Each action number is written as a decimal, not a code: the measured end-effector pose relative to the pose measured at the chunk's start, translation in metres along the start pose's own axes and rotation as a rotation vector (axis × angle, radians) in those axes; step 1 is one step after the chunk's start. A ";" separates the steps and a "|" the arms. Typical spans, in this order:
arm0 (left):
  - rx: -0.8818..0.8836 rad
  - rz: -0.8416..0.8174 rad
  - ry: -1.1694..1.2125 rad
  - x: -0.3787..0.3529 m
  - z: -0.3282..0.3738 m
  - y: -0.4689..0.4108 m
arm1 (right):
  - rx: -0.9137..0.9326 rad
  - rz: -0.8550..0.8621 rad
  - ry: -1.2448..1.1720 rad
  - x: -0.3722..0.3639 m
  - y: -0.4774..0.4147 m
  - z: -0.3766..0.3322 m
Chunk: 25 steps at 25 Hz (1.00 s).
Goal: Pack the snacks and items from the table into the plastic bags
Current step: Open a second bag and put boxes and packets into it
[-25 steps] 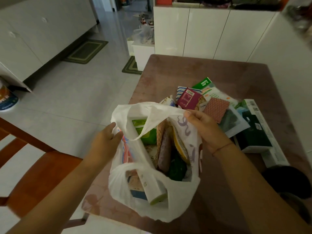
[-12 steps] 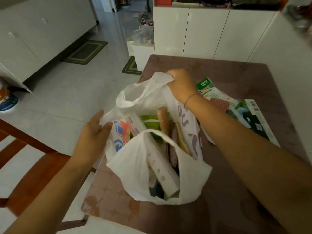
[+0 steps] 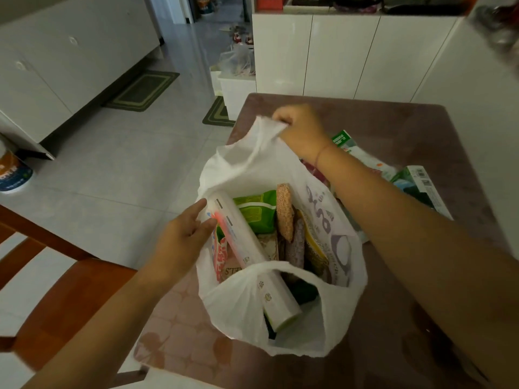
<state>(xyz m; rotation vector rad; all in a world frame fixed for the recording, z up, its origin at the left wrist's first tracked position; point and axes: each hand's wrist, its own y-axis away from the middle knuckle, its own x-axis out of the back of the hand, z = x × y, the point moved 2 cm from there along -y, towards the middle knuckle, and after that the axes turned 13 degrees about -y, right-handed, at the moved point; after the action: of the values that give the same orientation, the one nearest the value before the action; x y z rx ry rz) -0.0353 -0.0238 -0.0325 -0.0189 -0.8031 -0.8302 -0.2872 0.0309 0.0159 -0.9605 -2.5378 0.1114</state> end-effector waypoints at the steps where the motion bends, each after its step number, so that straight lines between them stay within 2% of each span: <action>1: 0.005 -0.004 -0.009 -0.001 0.001 -0.001 | -0.028 0.078 -0.016 0.003 -0.013 -0.006; 3: 0.016 -0.002 -0.032 -0.003 0.001 -0.003 | -0.150 0.190 -0.072 0.007 -0.034 -0.007; 4: 0.022 0.006 -0.040 -0.004 0.002 -0.004 | -0.232 0.163 -0.054 0.005 -0.038 -0.003; 6: 0.035 0.017 -0.069 -0.004 -0.001 -0.005 | -0.363 -0.012 0.017 0.003 -0.030 0.005; 8: 0.071 0.021 -0.053 -0.004 -0.002 -0.006 | -0.409 -0.192 0.095 0.009 -0.001 0.005; 9: 0.079 0.021 -0.037 -0.005 -0.001 -0.006 | -0.418 -0.230 0.151 0.015 0.021 0.006; 12: 0.087 0.034 -0.011 -0.009 0.003 -0.007 | -0.454 -0.125 0.386 0.015 0.095 0.027; 13: 0.099 0.047 0.000 -0.009 0.004 -0.005 | -0.456 -0.055 0.392 0.010 0.117 0.037; 14: 0.119 0.052 0.014 -0.010 0.005 -0.005 | -0.437 0.031 0.318 0.004 0.133 0.048; 16: 0.164 0.070 0.042 -0.011 0.005 -0.003 | -0.414 0.154 0.006 -0.002 0.154 0.059; 19: 0.177 0.045 0.127 -0.015 0.011 0.002 | -0.434 0.202 -0.268 0.020 0.184 0.054; 20: 0.178 0.025 0.172 -0.017 0.013 0.005 | -0.418 0.268 -0.233 0.035 0.198 0.054; 22: 0.182 0.001 0.233 -0.021 0.018 0.010 | -0.421 0.396 0.124 0.078 0.232 0.066; 24: 0.176 0.022 0.251 -0.024 0.018 0.010 | -0.647 0.274 0.582 0.113 0.269 0.086; 25: 0.177 0.030 0.248 -0.026 0.019 0.011 | -0.812 0.176 0.716 0.123 0.291 0.099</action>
<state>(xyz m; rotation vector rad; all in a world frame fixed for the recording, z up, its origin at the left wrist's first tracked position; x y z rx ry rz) -0.0499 0.0066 -0.0323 0.2245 -0.6374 -0.7141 -0.2317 0.3383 -0.0937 -1.2066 -1.7937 -1.0815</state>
